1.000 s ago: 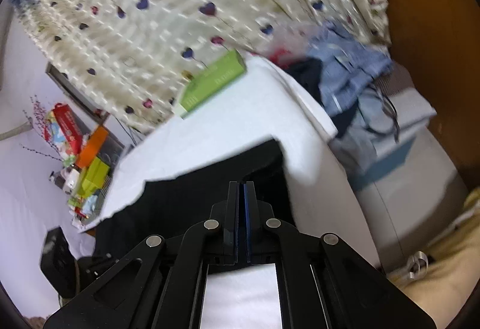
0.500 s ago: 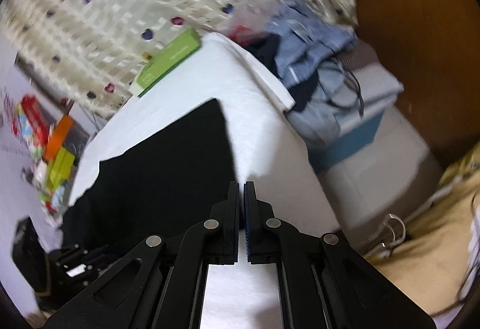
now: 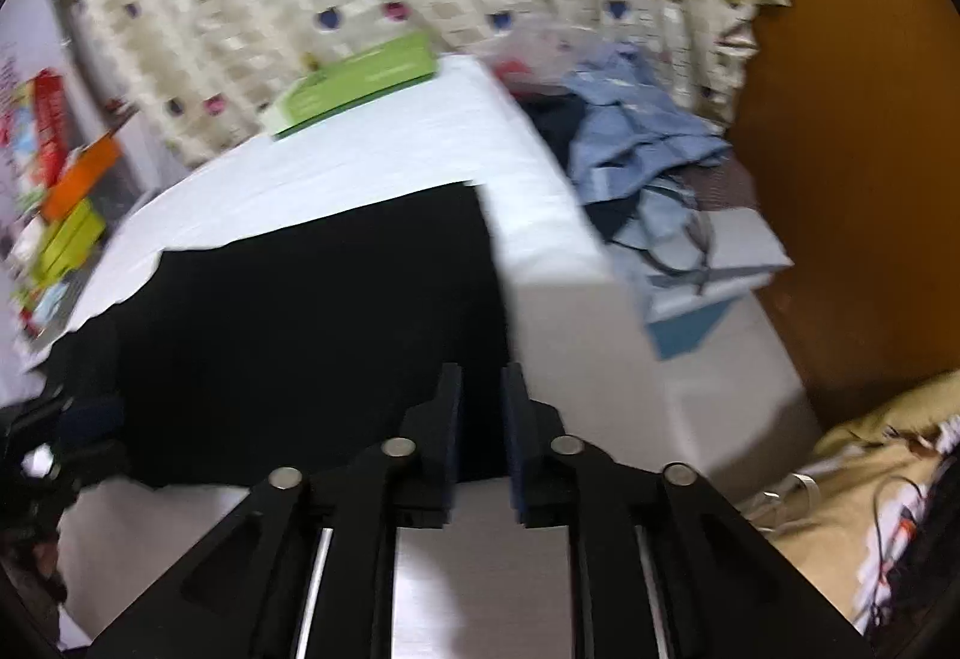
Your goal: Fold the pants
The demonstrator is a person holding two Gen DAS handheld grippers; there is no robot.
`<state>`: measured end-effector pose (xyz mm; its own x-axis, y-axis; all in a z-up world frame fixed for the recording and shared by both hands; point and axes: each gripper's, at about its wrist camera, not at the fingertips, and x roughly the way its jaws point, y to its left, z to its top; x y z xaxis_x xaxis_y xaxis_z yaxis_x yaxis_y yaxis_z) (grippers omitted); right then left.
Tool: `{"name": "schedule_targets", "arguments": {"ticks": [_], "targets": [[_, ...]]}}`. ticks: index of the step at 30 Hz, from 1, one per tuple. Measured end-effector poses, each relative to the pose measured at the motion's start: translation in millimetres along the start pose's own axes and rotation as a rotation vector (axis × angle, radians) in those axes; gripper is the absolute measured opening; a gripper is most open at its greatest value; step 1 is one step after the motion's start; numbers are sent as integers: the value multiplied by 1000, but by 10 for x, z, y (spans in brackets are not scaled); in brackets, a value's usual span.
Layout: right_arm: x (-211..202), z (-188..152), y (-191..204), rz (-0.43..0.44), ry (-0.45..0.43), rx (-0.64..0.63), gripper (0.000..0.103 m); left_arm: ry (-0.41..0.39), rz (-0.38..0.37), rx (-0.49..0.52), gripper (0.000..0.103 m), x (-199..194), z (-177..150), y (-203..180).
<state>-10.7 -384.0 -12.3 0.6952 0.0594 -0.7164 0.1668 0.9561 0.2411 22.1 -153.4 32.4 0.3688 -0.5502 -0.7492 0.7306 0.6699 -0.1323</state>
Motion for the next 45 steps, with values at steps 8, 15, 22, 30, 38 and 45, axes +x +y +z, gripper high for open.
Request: {"name": "schedule_targets", "arguments": {"ticks": [8, 15, 22, 30, 38, 45], "targets": [[35, -33, -47, -99, 9, -2, 24, 6, 8, -58, 47, 109, 18, 126], [-7, -171, 81, -52, -1, -37, 53, 16, 63, -79, 49, 217, 57, 162], [68, -124, 149, -51, 4, -38, 55, 13, 134, -96, 50, 285, 87, 120], [64, -124, 124, 60, 4, 54, 57, 27, 148, -113, 50, 340, 68, 140], [95, -212, 269, 267, 24, 89, 57, 5, 145, -105, 52, 327, 46, 120], [79, -353, 378, 349, 19, 110, 57, -5, 142, -97, 53, 326, 30, 102]]}}
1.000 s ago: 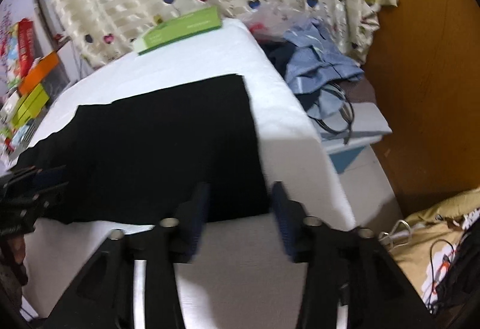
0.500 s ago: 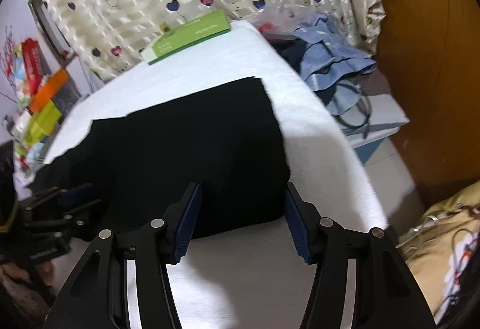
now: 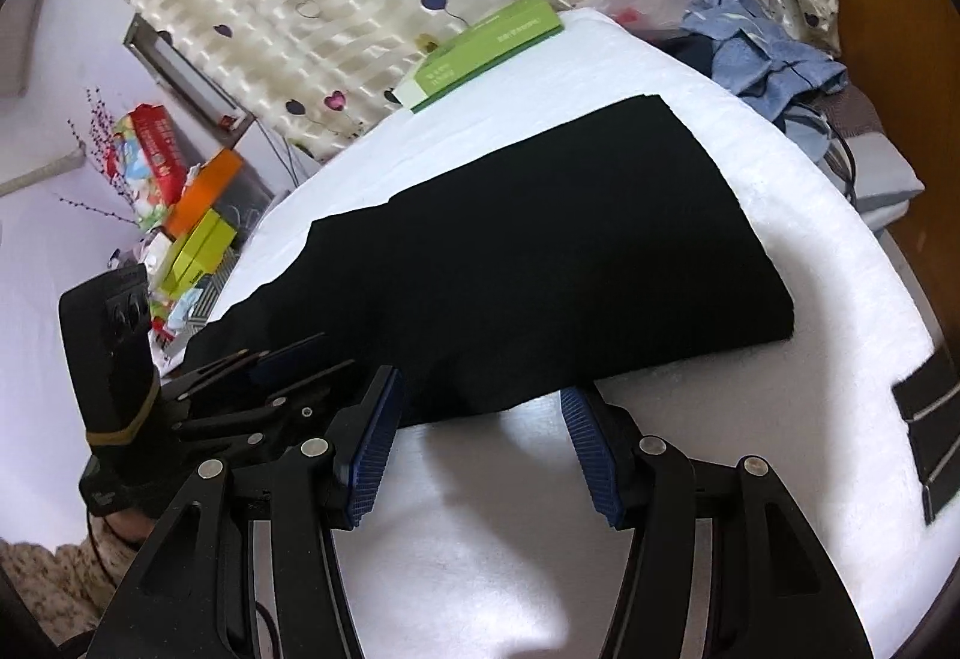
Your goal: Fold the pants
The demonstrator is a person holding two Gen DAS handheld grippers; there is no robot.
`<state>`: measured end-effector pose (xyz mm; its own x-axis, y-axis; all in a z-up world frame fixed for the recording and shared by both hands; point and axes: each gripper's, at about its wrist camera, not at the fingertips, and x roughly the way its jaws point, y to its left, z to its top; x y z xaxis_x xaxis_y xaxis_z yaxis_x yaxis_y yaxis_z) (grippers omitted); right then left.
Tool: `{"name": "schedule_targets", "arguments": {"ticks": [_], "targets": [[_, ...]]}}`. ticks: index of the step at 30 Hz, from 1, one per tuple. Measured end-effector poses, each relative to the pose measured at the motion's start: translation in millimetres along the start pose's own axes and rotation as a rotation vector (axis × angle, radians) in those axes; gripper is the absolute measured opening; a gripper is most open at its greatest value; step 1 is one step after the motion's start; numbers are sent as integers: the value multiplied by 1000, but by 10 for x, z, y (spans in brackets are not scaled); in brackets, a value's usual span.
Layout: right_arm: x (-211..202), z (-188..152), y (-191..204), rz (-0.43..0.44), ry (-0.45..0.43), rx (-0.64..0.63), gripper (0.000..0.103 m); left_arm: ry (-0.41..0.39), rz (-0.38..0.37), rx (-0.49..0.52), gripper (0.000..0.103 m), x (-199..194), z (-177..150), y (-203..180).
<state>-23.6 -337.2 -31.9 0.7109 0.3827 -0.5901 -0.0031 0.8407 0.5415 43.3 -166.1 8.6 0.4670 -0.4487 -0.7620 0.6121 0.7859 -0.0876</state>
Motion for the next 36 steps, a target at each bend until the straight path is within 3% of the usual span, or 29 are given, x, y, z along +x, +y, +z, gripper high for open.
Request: {"name": "schedule_targets", "arguments": {"ticks": [4, 11, 13, 15, 18, 20, 28, 36], "targets": [[24, 125, -105, 2, -27, 63, 57, 2, 4, 9, 54, 3, -1, -7], [-62, 329, -369, -111, -137, 201, 56, 1, -9, -5, 54, 0, -3, 9], [-77, 358, -430, -105, -144, 240, 53, 2, -6, -8, 54, -2, -2, 6], [-82, 358, -451, -117, -147, 253, 39, 8, -9, -9, 54, 1, 11, 9], [-92, 368, -433, -151, -166, 239, 17, 23, -28, -29, 54, -2, 40, 41], [-100, 385, -394, -167, -178, 212, 12, 39, -48, -48, 54, -2, 69, 75], [1, 429, -114, -168, -168, 36, 8, 46, -120, -130, 54, 58, 257, 214], [152, 385, 117, -127, -121, -73, 8, 35, -275, -208, 60, 183, 642, 269]]}}
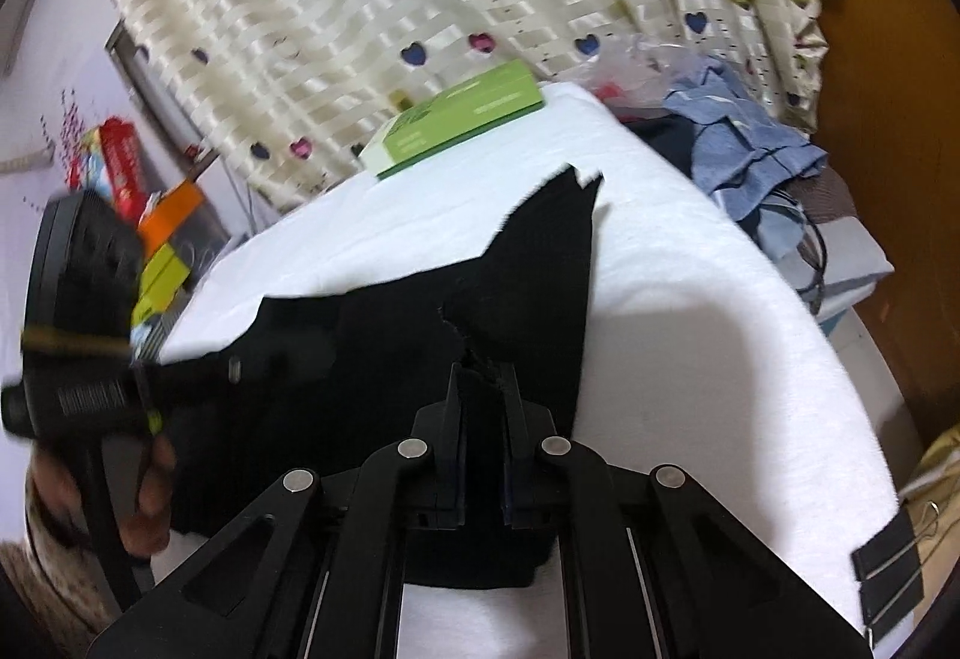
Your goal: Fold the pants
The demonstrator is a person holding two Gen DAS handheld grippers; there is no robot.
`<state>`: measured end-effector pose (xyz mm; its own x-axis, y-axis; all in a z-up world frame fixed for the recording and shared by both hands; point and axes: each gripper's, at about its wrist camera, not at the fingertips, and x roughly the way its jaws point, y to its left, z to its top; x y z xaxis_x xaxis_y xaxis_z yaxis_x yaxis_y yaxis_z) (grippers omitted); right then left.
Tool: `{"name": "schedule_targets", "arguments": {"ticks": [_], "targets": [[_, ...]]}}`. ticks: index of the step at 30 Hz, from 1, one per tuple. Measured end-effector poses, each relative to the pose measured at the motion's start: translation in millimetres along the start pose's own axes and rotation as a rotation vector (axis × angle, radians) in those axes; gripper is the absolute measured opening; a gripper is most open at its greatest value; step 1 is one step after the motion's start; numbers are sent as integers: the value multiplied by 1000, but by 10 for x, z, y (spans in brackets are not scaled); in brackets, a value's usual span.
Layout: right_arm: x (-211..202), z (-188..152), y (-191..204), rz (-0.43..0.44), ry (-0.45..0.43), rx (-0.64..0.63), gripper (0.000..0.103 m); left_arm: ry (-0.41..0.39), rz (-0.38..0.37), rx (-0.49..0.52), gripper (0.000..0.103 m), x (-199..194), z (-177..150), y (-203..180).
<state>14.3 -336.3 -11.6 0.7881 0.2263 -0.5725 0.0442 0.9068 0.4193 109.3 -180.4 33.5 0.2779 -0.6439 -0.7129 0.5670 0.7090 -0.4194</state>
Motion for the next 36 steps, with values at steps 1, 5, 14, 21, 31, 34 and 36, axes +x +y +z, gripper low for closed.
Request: {"name": "schedule_targets", "arguments": {"ticks": [1, 5, 14, 21, 31, 34, 36], "targets": [[5, -7, 22, 2, 3, -8, 8, 3, -33, -12, 60, 30, 39, -5], [22, -48, 120, 15, 15, -46, 8, 21, -166, -66, 65, 184, 181, 6], [34, -149, 341, 52, 41, -111, 8, 100, -190, -128, 65, 509, 357, 68], [11, -194, 554, 85, 37, -152, 8, 78, -108, -155, 63, 448, 389, 160], [36, -205, 948, 168, 30, -199, 7, 11, -60, -114, 13, 55, 357, 315], [87, -234, 1100, 200, 42, -210, 7, -20, -56, -131, 10, -124, 331, 441], [122, -252, 1185, 217, 50, -220, 7, -44, -54, -141, 10, -244, 321, 517]]}}
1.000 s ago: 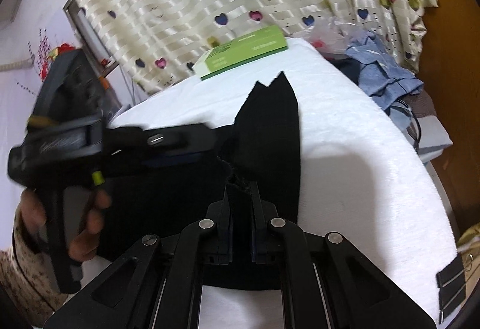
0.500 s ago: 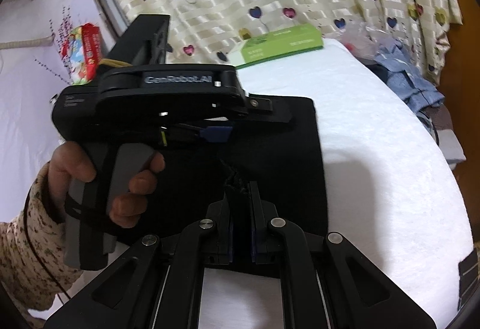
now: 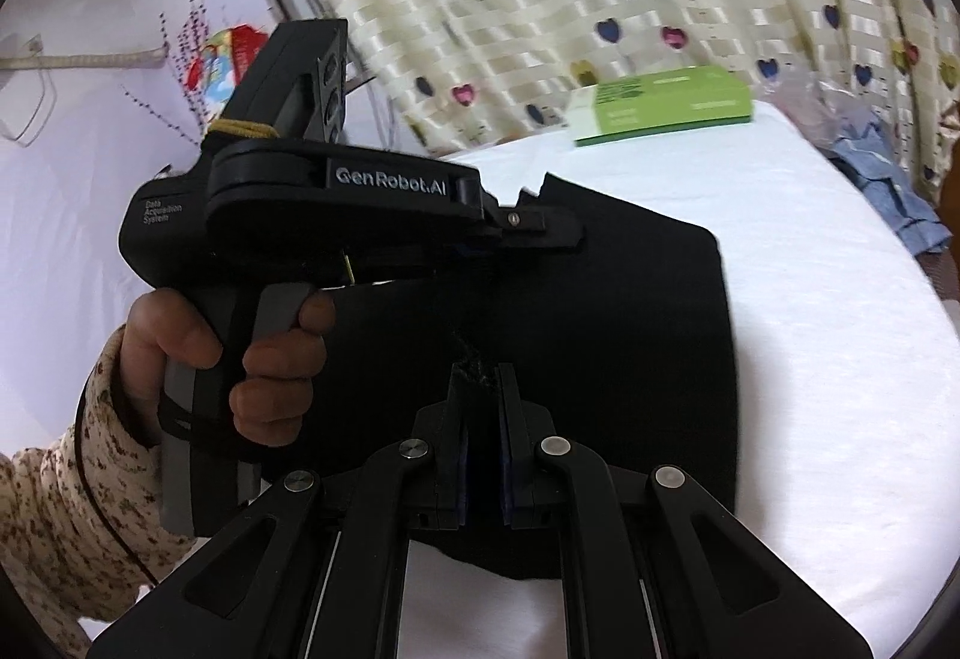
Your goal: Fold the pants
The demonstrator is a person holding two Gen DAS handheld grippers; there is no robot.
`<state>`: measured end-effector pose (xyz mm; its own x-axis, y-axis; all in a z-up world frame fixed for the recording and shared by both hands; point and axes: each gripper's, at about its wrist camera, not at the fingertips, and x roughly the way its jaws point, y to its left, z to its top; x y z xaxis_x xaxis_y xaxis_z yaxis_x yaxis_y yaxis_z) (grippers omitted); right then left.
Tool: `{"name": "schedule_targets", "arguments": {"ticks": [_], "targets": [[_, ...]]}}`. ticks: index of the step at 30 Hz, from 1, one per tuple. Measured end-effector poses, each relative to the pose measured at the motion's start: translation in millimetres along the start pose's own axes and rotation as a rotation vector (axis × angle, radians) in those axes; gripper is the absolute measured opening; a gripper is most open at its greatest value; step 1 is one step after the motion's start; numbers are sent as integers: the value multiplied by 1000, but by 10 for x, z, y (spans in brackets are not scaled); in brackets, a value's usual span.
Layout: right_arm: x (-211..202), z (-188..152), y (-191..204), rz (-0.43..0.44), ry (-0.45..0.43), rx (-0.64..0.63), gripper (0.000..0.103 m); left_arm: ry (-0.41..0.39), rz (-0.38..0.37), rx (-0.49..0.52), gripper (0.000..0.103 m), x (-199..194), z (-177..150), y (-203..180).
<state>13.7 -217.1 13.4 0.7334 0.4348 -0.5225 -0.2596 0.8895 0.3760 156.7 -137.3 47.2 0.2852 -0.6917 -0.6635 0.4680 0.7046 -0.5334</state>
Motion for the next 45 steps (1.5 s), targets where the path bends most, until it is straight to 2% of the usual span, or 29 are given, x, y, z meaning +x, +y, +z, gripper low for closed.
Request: {"name": "schedule_targets", "arguments": {"ticks": [12, 23, 31, 36, 45], "targets": [[335, -28, 459, 107, 35, -32, 7, -75, 42, -32, 10, -565, -137, 428], [641, -41, 749, 184, 70, -38, 6, -122, 75, -112, 10, -926, -273, 952], [714, -20, 929, 247, 63, -53, 6, -152, 53, -136, 10, -1083, -319, 1054], [903, -89, 965, 254, 118, -35, 6, -186, 95, -110, 10, -1236, -331, 1073], [1027, -169, 987, 266, 195, -25, 9, -178, 141, -137, 10, -1250, -426, 1240]]}}
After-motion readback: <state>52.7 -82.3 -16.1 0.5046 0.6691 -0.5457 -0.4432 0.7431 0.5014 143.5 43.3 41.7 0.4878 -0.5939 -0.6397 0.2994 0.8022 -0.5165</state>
